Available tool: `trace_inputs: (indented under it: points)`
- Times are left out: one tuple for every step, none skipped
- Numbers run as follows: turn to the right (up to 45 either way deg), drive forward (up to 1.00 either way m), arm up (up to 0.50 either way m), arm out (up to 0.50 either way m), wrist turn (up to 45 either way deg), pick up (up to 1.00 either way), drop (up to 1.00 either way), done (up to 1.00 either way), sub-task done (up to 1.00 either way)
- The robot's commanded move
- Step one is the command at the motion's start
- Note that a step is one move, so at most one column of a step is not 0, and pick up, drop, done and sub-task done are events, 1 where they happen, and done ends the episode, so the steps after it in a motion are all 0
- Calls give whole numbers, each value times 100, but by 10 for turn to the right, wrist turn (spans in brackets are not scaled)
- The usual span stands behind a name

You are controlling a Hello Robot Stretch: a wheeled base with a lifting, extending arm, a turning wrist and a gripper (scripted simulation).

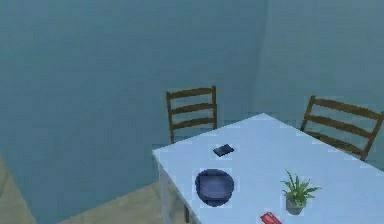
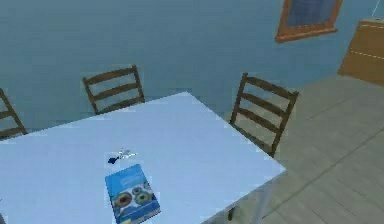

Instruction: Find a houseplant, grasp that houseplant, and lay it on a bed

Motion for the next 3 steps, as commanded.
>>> trace_inputs:
  points:
    - [-450, 0, 0, 0, 0, 0, 0, 0, 0]
    - [-90, 0, 0, 0, 0, 0, 0, 0, 0]
    - [0, 0, 50, 0, 0, 0, 0, 0, 0]
